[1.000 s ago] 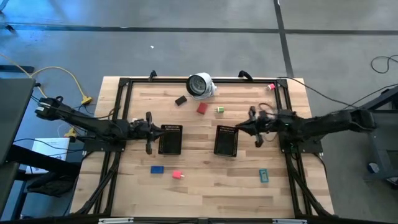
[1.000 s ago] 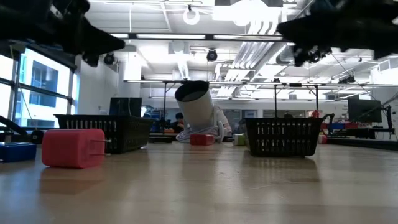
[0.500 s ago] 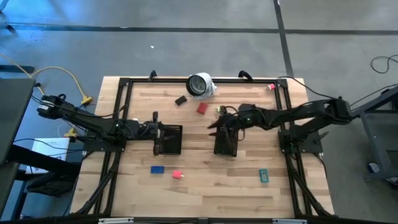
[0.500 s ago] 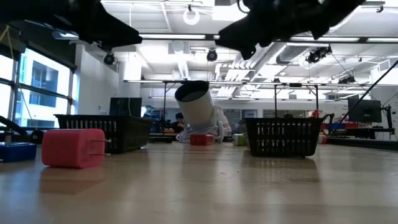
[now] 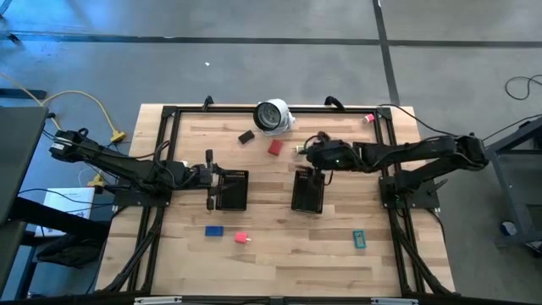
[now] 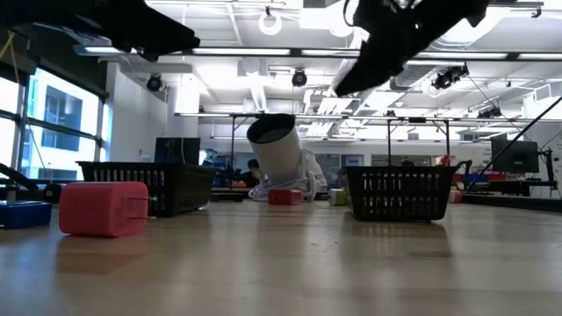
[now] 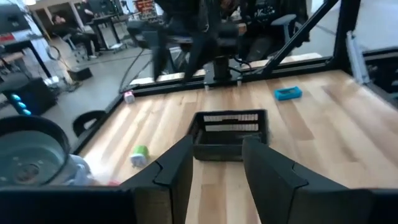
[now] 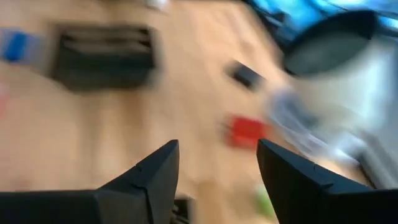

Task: Pick & Place Office items
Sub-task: Put the green charger adapter into the left black bin

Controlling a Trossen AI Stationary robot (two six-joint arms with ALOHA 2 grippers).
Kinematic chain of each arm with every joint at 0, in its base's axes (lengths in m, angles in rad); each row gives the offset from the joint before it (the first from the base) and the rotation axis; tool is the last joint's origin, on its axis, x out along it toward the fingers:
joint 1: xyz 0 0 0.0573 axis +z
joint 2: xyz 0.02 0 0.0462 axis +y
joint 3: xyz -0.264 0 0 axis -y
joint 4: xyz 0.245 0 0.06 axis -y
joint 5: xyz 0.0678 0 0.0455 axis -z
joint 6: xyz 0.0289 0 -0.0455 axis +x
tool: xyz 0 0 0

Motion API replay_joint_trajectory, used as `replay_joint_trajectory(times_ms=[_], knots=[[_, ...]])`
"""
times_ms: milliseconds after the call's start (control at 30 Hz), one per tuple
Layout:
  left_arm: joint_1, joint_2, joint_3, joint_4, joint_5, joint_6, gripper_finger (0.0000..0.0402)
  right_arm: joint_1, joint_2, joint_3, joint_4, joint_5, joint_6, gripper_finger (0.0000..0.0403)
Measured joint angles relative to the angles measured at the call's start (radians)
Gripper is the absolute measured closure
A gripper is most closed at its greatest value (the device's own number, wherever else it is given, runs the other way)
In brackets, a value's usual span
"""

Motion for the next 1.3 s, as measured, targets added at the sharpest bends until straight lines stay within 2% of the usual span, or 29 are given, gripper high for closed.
replay_joint_trajectory(times_ms=[100, 167, 433, 633, 1033, 1300], knots=[[0.000, 0.000, 0.000, -0.001, 0.050, -0.048, 0.0267, -0.032, -0.005, 0.000, -0.099, 0.170, 0.037, 0.0200], [-0.003, 0.000, 0.000, -0.001, 0.071, -0.055, 0.0267, -0.078, -0.006, 0.000, -0.169, 0.217, 0.083, 0.0200], [-0.009, 0.006, 0.000, -0.025, 0.081, -0.104, 0.0267, -0.341, -0.006, 0.000, -0.462, 0.230, 0.262, 0.0200], [-0.009, 0.017, 0.001, -0.074, 0.082, -0.149, 0.0267, -0.536, -0.006, 0.000, -0.614, 0.136, 0.398, 0.0200], [-0.011, 0.051, 0.001, -0.111, 0.146, -0.122, 0.0267, -0.831, -0.005, 0.000, -0.556, 0.080, 0.327, 0.0200], [-0.012, 0.097, 0.001, -0.108, 0.153, -0.122, 0.0267, -0.865, 0.005, 0.000, -0.434, 0.035, 0.333, 0.0200]])
